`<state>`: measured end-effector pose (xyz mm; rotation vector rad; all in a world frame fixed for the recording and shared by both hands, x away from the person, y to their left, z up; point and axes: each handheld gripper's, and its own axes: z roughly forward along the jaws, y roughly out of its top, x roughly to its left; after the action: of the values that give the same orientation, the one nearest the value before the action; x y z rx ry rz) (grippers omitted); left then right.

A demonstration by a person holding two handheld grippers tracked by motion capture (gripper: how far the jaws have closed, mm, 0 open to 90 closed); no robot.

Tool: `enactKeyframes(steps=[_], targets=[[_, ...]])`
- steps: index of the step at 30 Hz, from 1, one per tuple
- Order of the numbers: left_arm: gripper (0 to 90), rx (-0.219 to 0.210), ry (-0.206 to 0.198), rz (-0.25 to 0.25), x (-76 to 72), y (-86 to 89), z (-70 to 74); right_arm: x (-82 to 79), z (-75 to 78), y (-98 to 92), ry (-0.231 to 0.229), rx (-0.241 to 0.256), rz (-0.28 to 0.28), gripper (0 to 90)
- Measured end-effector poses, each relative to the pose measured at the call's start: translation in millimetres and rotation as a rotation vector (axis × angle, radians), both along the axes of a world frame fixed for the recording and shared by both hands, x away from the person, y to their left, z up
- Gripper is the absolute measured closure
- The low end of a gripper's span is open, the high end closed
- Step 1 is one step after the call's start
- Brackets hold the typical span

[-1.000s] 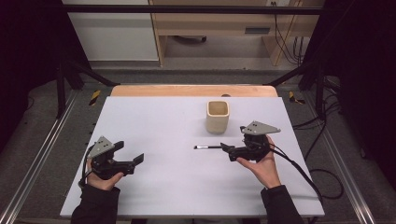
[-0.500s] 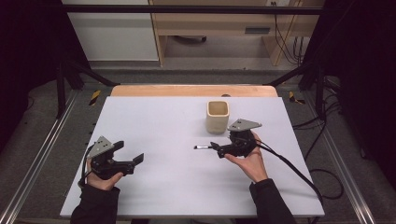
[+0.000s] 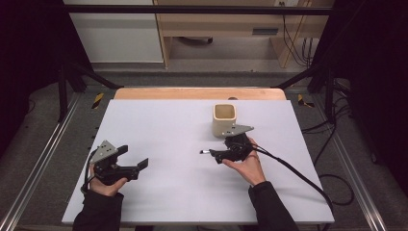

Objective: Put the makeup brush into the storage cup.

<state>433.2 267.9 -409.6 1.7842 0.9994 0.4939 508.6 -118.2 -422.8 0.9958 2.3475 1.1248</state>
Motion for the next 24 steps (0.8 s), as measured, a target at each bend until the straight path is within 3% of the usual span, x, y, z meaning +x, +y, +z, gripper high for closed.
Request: enactKeyframes(steps=[14,24], targets=[[4.0,0.000,-0.003,-0.005,-0.3,-0.3,0.1,16.2,-33.7,11.6,0.091,-0.098,0.014,20.2],[4.1,0.003,0.000,-0.006,0.1,-0.6,-0.6,19.9,-47.0,15.8,0.117,-0.130,0.028,29.3]])
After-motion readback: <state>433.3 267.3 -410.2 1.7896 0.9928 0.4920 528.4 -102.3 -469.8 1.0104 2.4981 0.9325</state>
